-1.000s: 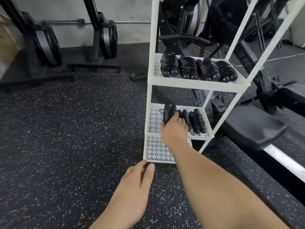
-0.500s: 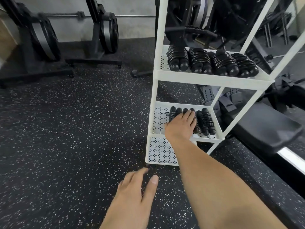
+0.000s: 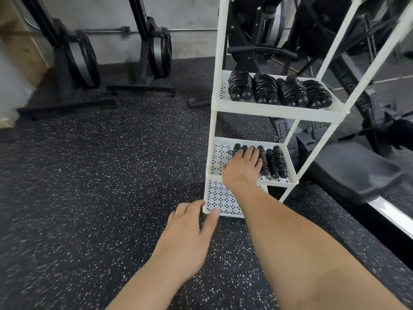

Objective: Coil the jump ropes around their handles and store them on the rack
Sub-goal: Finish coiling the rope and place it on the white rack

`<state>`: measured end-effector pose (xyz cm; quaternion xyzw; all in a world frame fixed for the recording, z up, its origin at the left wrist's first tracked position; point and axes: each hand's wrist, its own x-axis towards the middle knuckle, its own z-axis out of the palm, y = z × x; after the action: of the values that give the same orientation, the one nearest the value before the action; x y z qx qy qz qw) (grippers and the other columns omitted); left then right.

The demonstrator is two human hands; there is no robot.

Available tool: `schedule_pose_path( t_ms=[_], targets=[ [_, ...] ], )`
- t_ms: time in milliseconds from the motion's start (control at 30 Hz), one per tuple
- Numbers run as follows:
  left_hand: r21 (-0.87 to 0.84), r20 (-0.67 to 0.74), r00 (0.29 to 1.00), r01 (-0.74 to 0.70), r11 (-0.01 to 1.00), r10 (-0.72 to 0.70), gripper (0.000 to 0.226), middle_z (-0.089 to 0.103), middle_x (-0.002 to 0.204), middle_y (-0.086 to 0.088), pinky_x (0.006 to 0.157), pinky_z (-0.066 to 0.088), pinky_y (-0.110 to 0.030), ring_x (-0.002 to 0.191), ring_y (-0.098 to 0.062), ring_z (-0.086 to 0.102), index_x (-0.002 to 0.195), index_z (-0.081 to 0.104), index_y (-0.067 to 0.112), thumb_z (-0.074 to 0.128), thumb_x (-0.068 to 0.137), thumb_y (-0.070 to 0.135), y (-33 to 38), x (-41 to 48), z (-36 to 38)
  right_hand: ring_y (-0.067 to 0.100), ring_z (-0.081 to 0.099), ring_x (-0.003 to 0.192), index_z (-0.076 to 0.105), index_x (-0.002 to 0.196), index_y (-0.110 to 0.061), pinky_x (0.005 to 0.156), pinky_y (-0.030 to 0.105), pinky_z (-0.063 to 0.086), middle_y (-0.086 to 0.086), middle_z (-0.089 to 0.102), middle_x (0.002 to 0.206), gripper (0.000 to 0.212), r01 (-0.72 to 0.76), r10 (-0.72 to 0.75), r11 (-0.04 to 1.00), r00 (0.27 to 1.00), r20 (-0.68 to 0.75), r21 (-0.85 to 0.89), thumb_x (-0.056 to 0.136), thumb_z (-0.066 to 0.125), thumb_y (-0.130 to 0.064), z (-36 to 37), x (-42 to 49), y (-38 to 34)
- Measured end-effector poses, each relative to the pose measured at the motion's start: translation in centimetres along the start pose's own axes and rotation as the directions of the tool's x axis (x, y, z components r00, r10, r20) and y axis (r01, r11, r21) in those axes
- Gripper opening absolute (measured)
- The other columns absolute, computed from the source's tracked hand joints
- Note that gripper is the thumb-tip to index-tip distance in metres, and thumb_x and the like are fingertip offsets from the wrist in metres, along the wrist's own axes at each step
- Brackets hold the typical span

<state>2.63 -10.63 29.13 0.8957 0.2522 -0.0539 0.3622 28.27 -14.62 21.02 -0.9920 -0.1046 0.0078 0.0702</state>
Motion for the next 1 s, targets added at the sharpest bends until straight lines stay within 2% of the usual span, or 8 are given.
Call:
schedule_pose_path(
  t_ms=[100,233,433,633,833,1000],
  targets=[
    [0.03,-0.045,0.999,-0.025,0.999,0.026,0.072,0.034,0.164,0.008,0.122,0.038,-0.044,0.15,-0.017,0.034,0.165,0.031,0.032,0.024,0.104,0.071,0.9,-1.3,-0.9,0.039,0.001,0.163,0.019,0.167,-0.008,0.132,0.055,0.009,0.021,0.008,0.176,0.085,0.038,-0.037,0.997,0.999,-0.022,0.066,0.101,0.053,-0.05,-2.5,-3.2,-1.2],
    [0.088,-0.113,0.991,-0.061,0.994,0.07,0.07,0.04,0.161,-0.001,0.121,0.038,-0.042,0.147,-0.021,0.037,0.162,0.036,0.026,0.029,0.107,0.068,1.9,-3.6,-1.9,0.039,-0.002,0.163,0.022,0.166,-0.012,0.132,0.055,0.007,0.019,0.006,0.176,0.08,0.123,-0.124,0.987,0.992,0.005,0.105,0.101,0.055,-0.045,-5.3,-8.9,-2.3],
    [0.176,-0.197,0.978,-0.035,0.984,0.07,0.067,0.042,0.158,-0.003,0.119,0.04,-0.046,0.146,-0.025,0.038,0.161,0.036,0.026,0.031,0.108,0.066,2.0,-9.5,-4.5,0.038,-0.004,0.163,0.025,0.165,-0.015,0.132,0.056,0.006,0.019,0.006,0.176,0.077,0.261,-0.27,0.955,0.962,0.046,0.14,0.102,0.058,-0.042,-10.3,-16.7,-3.5],
    [0.265,-0.324,0.946,0.109,0.958,-0.018,0.071,0.04,0.162,-0.01,0.12,0.039,-0.05,0.148,-0.033,0.037,0.164,0.034,0.021,0.028,0.109,0.066,-0.6,-15.5,-8.2,0.036,0.007,0.163,0.033,0.162,-0.017,0.131,0.055,0.014,0.014,0.02,0.173,0.071,0.422,-0.427,0.898,0.904,0.015,0.122,0.103,0.057,-0.048,-15.1,-23.9,-5.3],
    [0.267,-0.462,0.878,0.27,0.925,-0.123,0.069,0.046,0.155,-0.014,0.115,0.043,-0.053,0.142,-0.038,0.043,0.159,0.04,0.019,0.03,0.109,0.065,-4.4,-22.5,-12.7,0.036,0.024,0.157,0.038,0.161,-0.02,0.126,0.055,0.028,0.012,0.035,0.167,0.074,0.577,-0.585,0.811,0.802,0.118,0.098,0.1,0.059,-0.057,-19.0,-30.7,-9.5],
    [0.263,-0.521,0.835,0.354,0.898,-0.177,0.066,0.047,0.152,-0.014,0.111,0.046,-0.053,0.14,-0.038,0.045,0.156,0.042,0.018,0.03,0.11,0.063,-8.1,-27.1,-15.6,0.034,0.031,0.154,0.035,0.163,-0.022,0.123,0.052,0.034,0.009,0.037,0.166,0.076,0.68,-0.682,0.729,0.713,0.162,0.081,0.1,0.061,-0.058,-20.7,-36.4,-14.6]
  ],
)
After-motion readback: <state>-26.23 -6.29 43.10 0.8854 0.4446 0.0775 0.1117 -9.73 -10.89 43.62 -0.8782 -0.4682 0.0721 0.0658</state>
